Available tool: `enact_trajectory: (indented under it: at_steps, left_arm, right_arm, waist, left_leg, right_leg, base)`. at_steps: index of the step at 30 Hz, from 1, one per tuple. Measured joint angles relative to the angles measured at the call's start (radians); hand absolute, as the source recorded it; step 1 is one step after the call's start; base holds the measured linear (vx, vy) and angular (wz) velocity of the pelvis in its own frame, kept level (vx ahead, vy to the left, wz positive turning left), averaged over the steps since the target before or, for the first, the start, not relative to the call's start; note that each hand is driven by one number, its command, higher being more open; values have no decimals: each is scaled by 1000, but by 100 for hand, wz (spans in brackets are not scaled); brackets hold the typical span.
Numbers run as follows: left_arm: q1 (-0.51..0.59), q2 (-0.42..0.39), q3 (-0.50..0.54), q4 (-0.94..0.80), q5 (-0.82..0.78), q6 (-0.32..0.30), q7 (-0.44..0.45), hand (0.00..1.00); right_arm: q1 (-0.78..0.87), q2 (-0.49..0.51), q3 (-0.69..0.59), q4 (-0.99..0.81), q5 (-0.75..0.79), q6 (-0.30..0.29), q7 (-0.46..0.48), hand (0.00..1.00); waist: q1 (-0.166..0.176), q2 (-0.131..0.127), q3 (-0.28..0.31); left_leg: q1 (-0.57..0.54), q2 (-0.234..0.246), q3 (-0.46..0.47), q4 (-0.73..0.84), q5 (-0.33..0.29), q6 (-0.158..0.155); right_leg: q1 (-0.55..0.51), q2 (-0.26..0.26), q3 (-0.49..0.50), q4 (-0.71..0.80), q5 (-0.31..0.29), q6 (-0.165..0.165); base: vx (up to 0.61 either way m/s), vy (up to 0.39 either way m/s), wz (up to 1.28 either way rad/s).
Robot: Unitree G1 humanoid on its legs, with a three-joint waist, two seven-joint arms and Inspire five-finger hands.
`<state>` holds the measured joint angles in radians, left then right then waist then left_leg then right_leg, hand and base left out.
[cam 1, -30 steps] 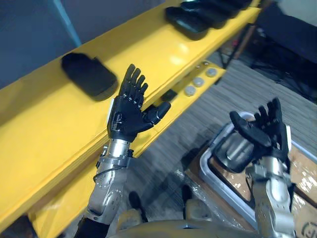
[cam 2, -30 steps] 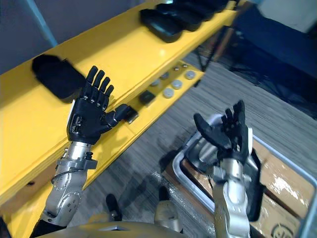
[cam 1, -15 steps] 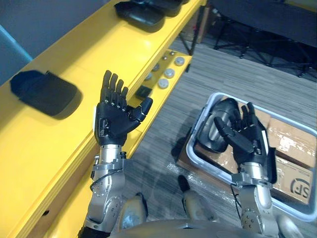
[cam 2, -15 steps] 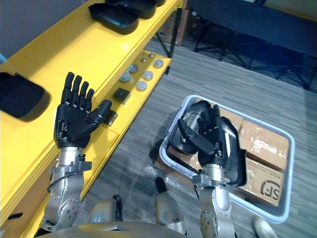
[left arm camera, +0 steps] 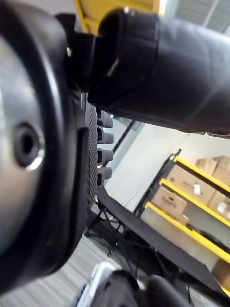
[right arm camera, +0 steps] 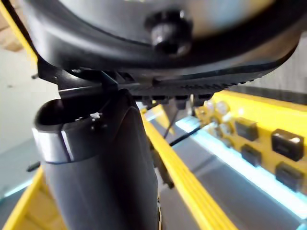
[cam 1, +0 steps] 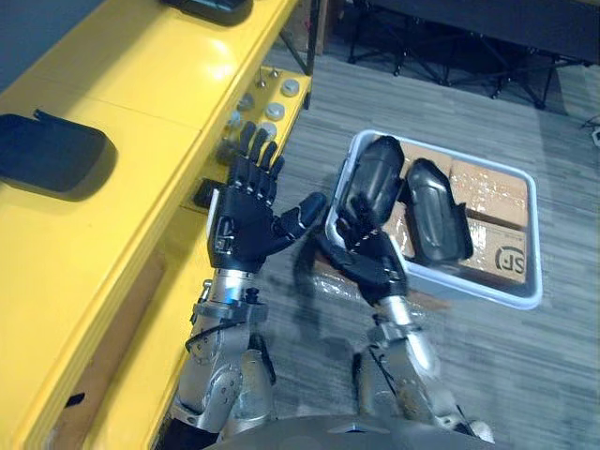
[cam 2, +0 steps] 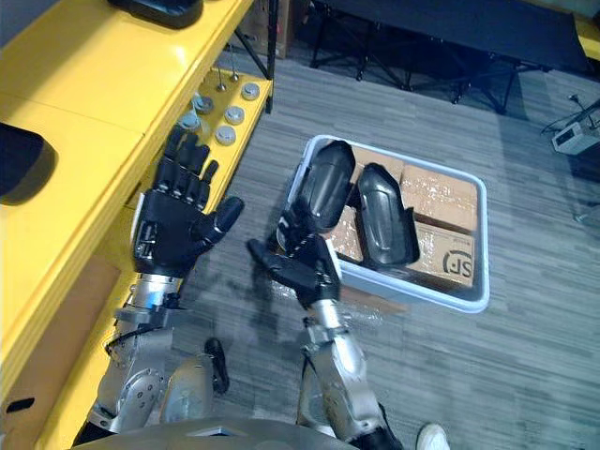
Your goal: Walk over and take three plastic housings, then place them on the shelf
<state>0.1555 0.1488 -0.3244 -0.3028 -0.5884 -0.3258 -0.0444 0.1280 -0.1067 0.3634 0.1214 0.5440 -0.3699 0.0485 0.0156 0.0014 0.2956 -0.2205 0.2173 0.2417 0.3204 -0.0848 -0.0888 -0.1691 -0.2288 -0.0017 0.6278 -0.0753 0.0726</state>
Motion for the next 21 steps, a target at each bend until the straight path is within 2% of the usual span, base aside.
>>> enact_trajectory:
  at_steps: [1, 2, 3, 5, 6, 7, 8, 9, 11, 15, 17, 19, 21]
  left_arm:
    - [5, 11, -3, 6, -5, 7, -4, 100]
    - [5, 16, -6, 14, -12, 11, -8, 100]
    - [8, 17, -14, 24, -39, 27, -11, 100]
    - [17, 14, -23, 29, -55, 29, -10, 100]
    - [16, 14, -44, 44, -70, 30, -10, 100]
    - [18, 14, -57, 52, -71, 30, -10, 100]
    - [22, 15, -77, 67, -73, 30, -20, 100]
    - [24, 15, -92, 71, -72, 30, -29, 100]
    - [22, 16, -113, 79, -72, 29, -47, 100]
    - [5, 25, -119, 113, -27, 43, -20, 100]
    - [10, 26, -118, 117, -15, 74, 8, 100]
    - [10, 30, -101, 139, 123, 119, 63, 100]
    - [10, 41, -88, 165, 179, 147, 87, 100]
  right_arm:
    - [9, -1, -1, 19, -18, 2, -19, 100]
    - [14, -8, -4, 25, -27, 10, -30, 100]
    - [23, -27, -20, 33, -27, 31, -41, 100]
    - [28, -74, -43, 45, -27, 50, -35, 100]
    - [31, -110, -80, 45, -27, 59, -28, 100]
    - [45, -123, -101, 45, -28, 59, -27, 100]
    - [78, -140, -146, 45, -28, 59, -27, 100]
    - [104, -147, -182, 43, -28, 56, -27, 100]
    - [149, -158, -234, 42, -26, 50, -27, 100]
    - [186, -129, -237, 42, -36, 49, -54, 100]
    - [177, -104, -230, 43, -100, 50, -101, 100]
    - [138, -89, -237, 44, -174, 51, -182, 100]
    - [75, -90, -287, 58, -224, 51, -237, 100]
  waist:
    - [0, -11, -7]
    - [1, -9, -12]
    - [7, 3, -33]
    - [5, 20, -46]
    - [-22, 34, -50]
    - [-34, 41, -55]
    - [-52, 44, -57]
    - [-58, 43, -57]
    - [-75, 43, -58]
    - [-76, 40, -59]
    - [-72, 42, -60]
    - [-68, 42, -60]
    - [-69, 42, -58]
  left_leg:
    - [-4, -1, -6, 5, 8, -14]
    - [-9, -5, -18, 8, 18, -28]
    - [-23, -6, -72, 1, 37, -37]
    - [-24, 6, -161, -31, 44, -49]
    - [-11, 22, -183, -64, 51, -66]
    - [-3, 30, -184, -76, 54, -74]
    - [24, 40, -186, -99, 55, -94]
    - [37, 41, -195, -108, 55, -96]
    - [37, 35, -200, -117, 55, -100]
    - [35, 8, -201, -159, 79, -90]
    - [35, -8, -198, -186, 101, -92]
    - [27, -26, -198, -204, 119, -88]
    - [9, -35, -203, -206, 132, -83]
  right_leg:
    - [40, -5, -9, -74, -49, 48]
    - [56, -4, -33, -116, -77, 77]
    - [69, 10, -65, -207, -110, 102]
    - [81, 47, -62, -323, -118, 99]
    - [71, 73, -33, -353, -114, 93]
    - [67, 81, -27, -352, -112, 91]
    - [68, 93, -19, -347, -111, 89]
    - [68, 95, -18, -347, -111, 89]
    - [64, 91, -19, -351, -108, 89]
    - [63, 68, -25, -394, -78, 99]
    - [53, 52, -26, -412, -63, 104]
    - [53, 37, -30, -441, -42, 113]
    - [49, 29, -34, -462, -21, 115]
  base:
    - [-141, -371, -34]
    - [-65, -291, -59]
    - [-25, -143, -78]
    - [-14, -265, -120]
    - [-24, -272, -99]
    - [-16, -126, -66]
    - [-11, -84, -40]
    - [-18, -72, -33]
    - [-26, -16, -10]
    - [-55, 51, 6]
    - [-59, 57, 8]
    - [-50, 62, 6]
    - [-35, 58, 7]
